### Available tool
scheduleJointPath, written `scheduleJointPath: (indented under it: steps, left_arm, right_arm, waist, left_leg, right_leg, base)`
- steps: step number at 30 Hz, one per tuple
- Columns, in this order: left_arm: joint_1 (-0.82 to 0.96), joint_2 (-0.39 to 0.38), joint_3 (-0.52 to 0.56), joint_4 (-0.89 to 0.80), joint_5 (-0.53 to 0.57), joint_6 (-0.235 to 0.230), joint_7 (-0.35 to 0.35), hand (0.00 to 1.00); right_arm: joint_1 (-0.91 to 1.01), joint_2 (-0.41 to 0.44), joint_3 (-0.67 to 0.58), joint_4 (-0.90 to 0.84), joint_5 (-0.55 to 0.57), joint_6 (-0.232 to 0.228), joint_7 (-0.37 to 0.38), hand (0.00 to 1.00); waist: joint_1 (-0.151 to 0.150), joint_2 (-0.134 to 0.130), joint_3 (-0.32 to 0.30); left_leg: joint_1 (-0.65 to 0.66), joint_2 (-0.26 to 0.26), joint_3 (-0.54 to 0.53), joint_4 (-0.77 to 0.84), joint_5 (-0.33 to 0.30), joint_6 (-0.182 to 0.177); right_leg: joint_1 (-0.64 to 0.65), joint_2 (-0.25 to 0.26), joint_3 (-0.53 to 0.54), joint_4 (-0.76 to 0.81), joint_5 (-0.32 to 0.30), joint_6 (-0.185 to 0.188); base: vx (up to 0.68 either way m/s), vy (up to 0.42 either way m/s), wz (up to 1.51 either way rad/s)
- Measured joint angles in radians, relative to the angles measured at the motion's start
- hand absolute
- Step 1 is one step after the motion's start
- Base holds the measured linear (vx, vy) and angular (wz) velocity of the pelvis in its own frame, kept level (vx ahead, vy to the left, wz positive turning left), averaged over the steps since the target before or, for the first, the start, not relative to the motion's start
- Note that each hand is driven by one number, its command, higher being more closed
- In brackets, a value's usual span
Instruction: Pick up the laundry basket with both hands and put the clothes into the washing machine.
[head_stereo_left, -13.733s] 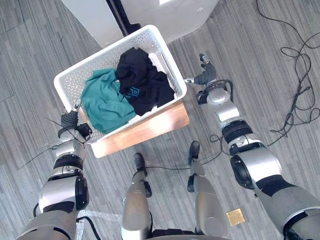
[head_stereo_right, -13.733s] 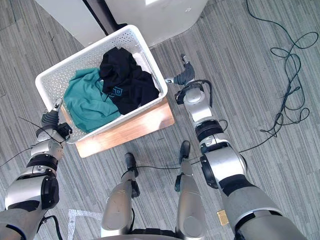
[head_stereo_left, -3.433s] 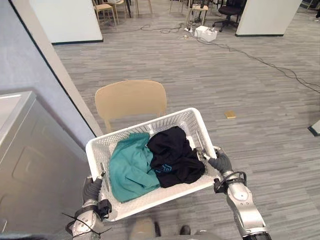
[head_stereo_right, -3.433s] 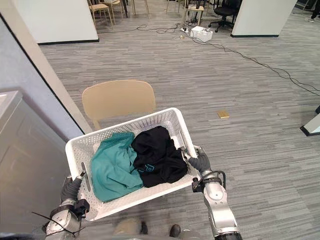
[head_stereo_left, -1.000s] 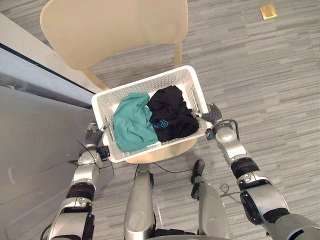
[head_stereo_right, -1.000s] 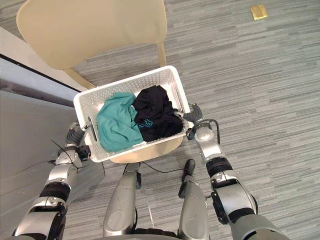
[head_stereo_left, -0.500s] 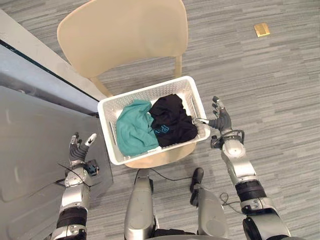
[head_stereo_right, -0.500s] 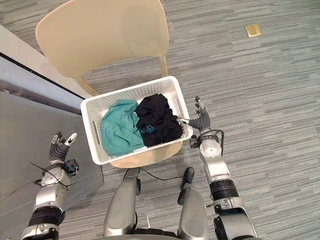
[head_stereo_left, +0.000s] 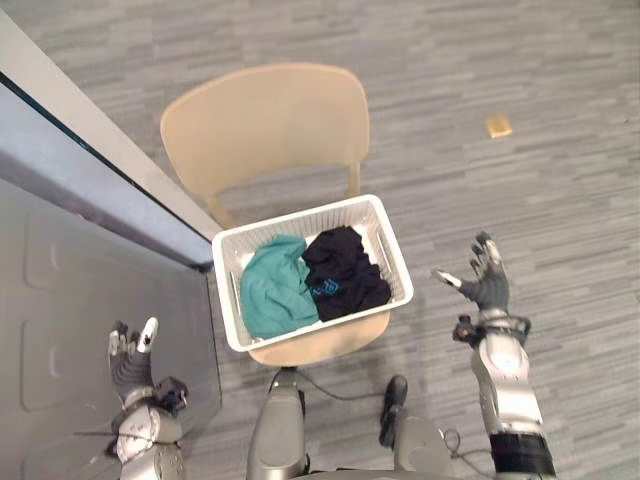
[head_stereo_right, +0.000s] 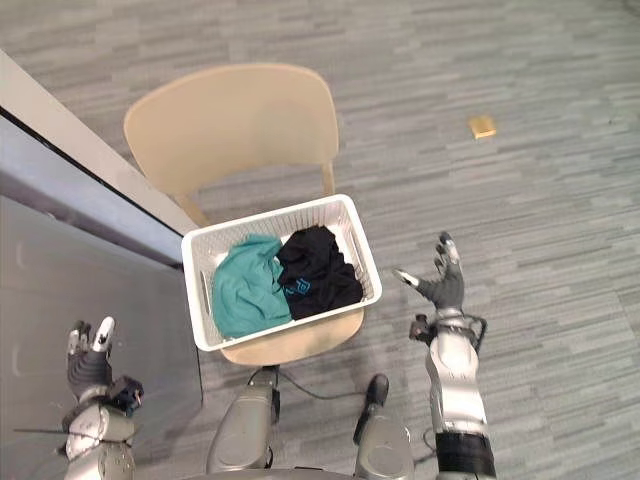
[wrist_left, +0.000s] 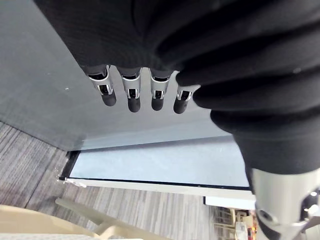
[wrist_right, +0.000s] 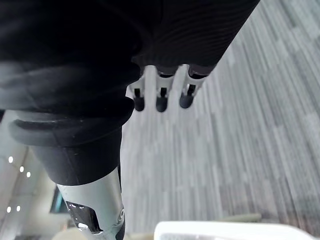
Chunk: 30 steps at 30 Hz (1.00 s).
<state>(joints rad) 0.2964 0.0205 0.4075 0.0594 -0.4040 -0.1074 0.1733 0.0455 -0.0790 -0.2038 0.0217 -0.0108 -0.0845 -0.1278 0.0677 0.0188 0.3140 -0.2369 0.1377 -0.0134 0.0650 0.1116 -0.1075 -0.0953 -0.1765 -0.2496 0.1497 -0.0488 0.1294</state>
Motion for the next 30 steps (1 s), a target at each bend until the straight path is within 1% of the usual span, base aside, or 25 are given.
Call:
scheduleJointPath:
  steps: [2, 3, 4, 6, 8, 9, 10, 11, 13, 14, 15, 16, 17, 18, 20, 22, 23, 24, 25, 28, 29, 30]
  left_arm:
    - [0.024, -0.026, -0.001, -0.001, -0.017, 0.0, -0.015, 0.0]
    - [0.051, -0.053, -0.003, 0.0, -0.019, 0.001, -0.024, 0.0]
    - [0.058, -0.059, -0.004, 0.0, -0.02, 0.001, -0.026, 0.0]
    - [0.104, -0.098, -0.014, 0.019, -0.028, 0.005, -0.042, 0.0]
    - [0.11, -0.1, -0.023, 0.062, -0.025, 0.016, -0.049, 0.0]
    - [0.113, -0.102, -0.024, 0.109, -0.023, 0.024, -0.062, 0.0]
    - [0.113, -0.102, -0.025, 0.122, -0.021, 0.025, -0.063, 0.0]
    - [0.111, -0.101, -0.025, 0.182, -0.017, 0.029, -0.065, 0.0]
    - [0.079, -0.094, -0.026, 0.318, -0.015, 0.038, -0.064, 0.0]
    - [0.045, -0.086, -0.026, 0.439, -0.014, 0.048, -0.064, 0.0]
    - [0.022, -0.084, -0.029, 0.554, -0.014, 0.062, -0.064, 0.0]
    - [0.012, -0.084, -0.032, 0.612, -0.014, 0.065, -0.064, 0.0]
    - [-0.006, -0.083, -0.038, 0.712, -0.012, 0.076, -0.065, 0.0]
    - [-0.016, -0.082, -0.034, 0.745, -0.014, 0.079, -0.068, 0.0]
    - [-0.05, -0.043, -0.023, 0.86, 0.026, 0.09, -0.069, 0.0]
    - [-0.064, -0.029, -0.014, 0.908, 0.033, 0.101, -0.071, 0.0]
    - [-0.068, -0.026, -0.005, 0.931, 0.043, 0.103, -0.08, 0.0]
    - [-0.069, -0.024, -0.003, 0.941, 0.047, 0.105, -0.081, 0.0]
    - [-0.073, -0.015, -0.003, 0.964, 0.064, 0.106, -0.083, 0.0]
    - [-0.075, -0.013, -0.003, 0.973, 0.064, 0.114, -0.085, 0.0]
    - [-0.081, -0.007, -0.002, 1.011, 0.062, 0.121, -0.087, 0.0]
    - [-0.081, -0.007, -0.002, 1.011, 0.062, 0.121, -0.087, 0.0]
  right_arm:
    - [0.055, 0.016, -0.018, -0.002, -0.002, -0.001, 0.001, 0.0]
    - [0.1, 0.037, -0.028, -0.001, -0.014, -0.001, 0.001, 0.0]
    - [0.109, 0.042, -0.03, -0.001, -0.02, -0.001, 0.0, 0.0]
    - [0.181, 0.075, -0.031, 0.0, -0.05, 0.005, -0.003, 0.0]
    - [0.221, 0.096, -0.028, 0.019, -0.08, 0.018, -0.004, 0.0]
    - [0.236, 0.108, -0.021, 0.056, -0.083, 0.027, -0.003, 0.0]
    - [0.241, 0.11, -0.02, 0.066, -0.085, 0.028, -0.003, 0.0]
    - [0.254, 0.118, -0.015, 0.116, -0.1, 0.034, -0.003, 0.0]
    - [0.255, 0.124, -0.004, 0.207, -0.108, 0.05, -0.001, 0.0]
    - [0.25, 0.123, -0.002, 0.29, -0.106, 0.056, 0.0, 0.0]
    - [0.233, 0.122, -0.003, 0.385, -0.09, 0.064, 0.002, 0.0]
    - [0.222, 0.12, -0.004, 0.439, -0.075, 0.066, 0.002, 0.0]
    - [0.204, 0.116, -0.012, 0.535, -0.063, 0.074, 0.003, 0.0]
    - [0.193, 0.117, -0.021, 0.579, -0.059, 0.075, 0.004, 0.0]
    - [0.158, 0.109, -0.084, 0.748, -0.018, 0.095, 0.022, 0.0]
    - [0.13, 0.107, -0.14, 0.836, 0.023, 0.107, 0.023, 0.0]
    - [0.108, 0.104, -0.163, 0.874, 0.044, 0.112, 0.022, 0.0]
    - [0.1, 0.101, -0.17, 0.89, 0.052, 0.113, 0.021, 0.0]
    - [0.092, 0.094, -0.175, 0.911, 0.08, 0.116, 0.02, 0.0]
    - [0.08, 0.09, -0.175, 0.94, 0.123, 0.116, 0.018, 0.0]
    - [0.04, 0.078, -0.189, 1.035, 0.21, 0.113, 0.021, 0.0]
    - [0.04, 0.078, -0.189, 1.035, 0.21, 0.113, 0.021, 0.0]
  waist:
    - [0.0, -0.001, -0.024]
    - [-0.001, 0.0, -0.039]
    - [-0.001, 0.0, -0.044]
    - [-0.002, 0.0, -0.092]
    - [-0.003, -0.002, -0.1]
    - [-0.004, -0.005, -0.122]
    - [-0.004, -0.005, -0.127]
    - [-0.006, -0.008, -0.151]
    - [-0.005, -0.013, -0.162]
    - [-0.001, -0.014, -0.171]
    - [0.0, -0.018, -0.189]
    - [-0.001, -0.019, -0.201]
    - [-0.002, -0.02, -0.216]
    - [-0.003, -0.021, -0.217]
    - [-0.006, -0.019, -0.224]
    - [-0.013, -0.018, -0.224]
    - [-0.024, -0.018, -0.223]
    - [-0.028, -0.017, -0.223]
    - [-0.027, -0.016, -0.222]
    - [-0.027, -0.016, -0.222]
    - [-0.029, -0.028, -0.217]
    - [-0.029, -0.028, -0.217]
  left_leg:
    - [0.021, 0.001, 0.004, -0.017, 0.0, 0.0]
    - [0.048, 0.002, 0.015, -0.035, -0.001, -0.001]
    - [0.051, 0.003, 0.018, -0.037, -0.003, -0.002]
    - [0.08, 0.011, 0.056, -0.062, -0.005, -0.001]
    - [0.112, 0.022, 0.087, -0.066, -0.005, -0.001]
    - [0.127, 0.025, 0.097, -0.07, -0.006, -0.001]
    - [0.13, 0.028, 0.099, -0.071, -0.006, -0.001]
    - [0.136, 0.031, 0.107, -0.076, -0.006, -0.001]
    - [0.173, 0.036, 0.13, -0.093, -0.006, -0.001]
    - [0.2, 0.035, 0.14, -0.105, -0.006, -0.001]
    - [0.222, 0.033, 0.15, -0.123, -0.005, -0.002]
    - [0.231, 0.032, 0.155, -0.135, -0.003, -0.004]
    - [0.25, 0.026, 0.157, -0.159, 0.004, -0.007]
    - [0.257, 0.022, 0.157, -0.165, 0.005, -0.007]
    - [0.279, 0.018, 0.159, -0.166, 0.004, -0.008]
    - [0.289, 0.018, 0.16, -0.167, 0.006, -0.011]
    - [0.292, 0.019, 0.162, -0.167, 0.006, -0.011]
    - [0.297, 0.019, 0.164, -0.167, 0.007, -0.011]
    - [0.319, 0.019, 0.175, -0.167, 0.009, -0.008]
    - [0.341, 0.019, 0.183, -0.167, 0.007, -0.009]
    - [0.358, 0.019, 0.206, -0.168, -0.011, -0.019]
    - [0.358, 0.019, 0.206, -0.168, -0.011, -0.019]
  right_leg:
    - [0.014, 0.001, 0.0, -0.006, 0.0, 0.001]
    - [0.033, 0.001, 0.003, -0.015, 0.0, 0.001]
    - [0.034, 0.0, 0.004, -0.016, 0.0, 0.001]
    - [0.048, -0.001, 0.009, -0.023, 0.0, 0.001]
    - [0.079, 0.001, 0.009, -0.033, 0.002, 0.004]
    - [0.092, 0.0, 0.01, -0.04, 0.001, 0.004]
    - [0.094, 0.0, 0.01, -0.042, 0.001, 0.004]
    - [0.098, -0.001, 0.01, -0.048, 0.002, 0.005]
    - [0.121, -0.004, 0.014, -0.05, 0.002, 0.006]
    - [0.139, -0.004, 0.019, -0.052, 0.0, 0.008]
    - [0.144, -0.004, 0.027, -0.058, -0.001, 0.009]
    - [0.146, -0.003, 0.032, -0.062, -0.001, 0.01]
    - [0.155, -0.001, 0.034, -0.068, -0.002, 0.011]
    - [0.163, -0.001, 0.033, -0.071, -0.003, 0.012]
    - [0.188, -0.002, 0.037, -0.085, -0.004, 0.013]
    - [0.198, -0.001, 0.039, -0.092, -0.004, 0.013]
    - [0.203, 0.001, 0.044, -0.096, -0.003, 0.013]
    - [0.207, 0.001, 0.046, -0.097, -0.002, 0.013]
    - [0.222, 0.002, 0.059, -0.099, -0.002, 0.013]
    - [0.24, 0.002, 0.066, -0.102, -0.002, 0.013]
    - [0.25, 0.005, 0.093, -0.118, -0.008, 0.004]
    - [0.25, 0.005, 0.093, -0.118, -0.008, 0.004]
  base:
    - [0.0, 0.005, -0.03]
    - [0.01, 0.005, -0.08]
    - [0.01, 0.009, -0.13]
    - [0.02, 0.006, -0.1]
    - [0.04, -0.009, -0.09]
    - [0.03, -0.008, -0.09]
    - [0.02, -0.006, -0.09]
    - [0.05, -0.009, -0.09]
    - [0.04, -0.004, -0.13]
    - [0.01, -0.003, -0.16]
    - [0.0, -0.003, -0.17]
    - [0.02, -0.007, -0.15]
    - [0.03, -0.004, -0.06]
    - [0.03, 0.001, -0.04]
    - [0.0, 0.0, 0.0]
    - [0.01, -0.005, -0.02]
    - [0.01, -0.011, -0.06]
    - [0.02, -0.012, -0.15]
    - [0.02, -0.007, -0.16]
    - [0.0, -0.008, -0.11]
    - [0.0, 0.0, 0.0]
    - [0.0, 0.0, 0.0]
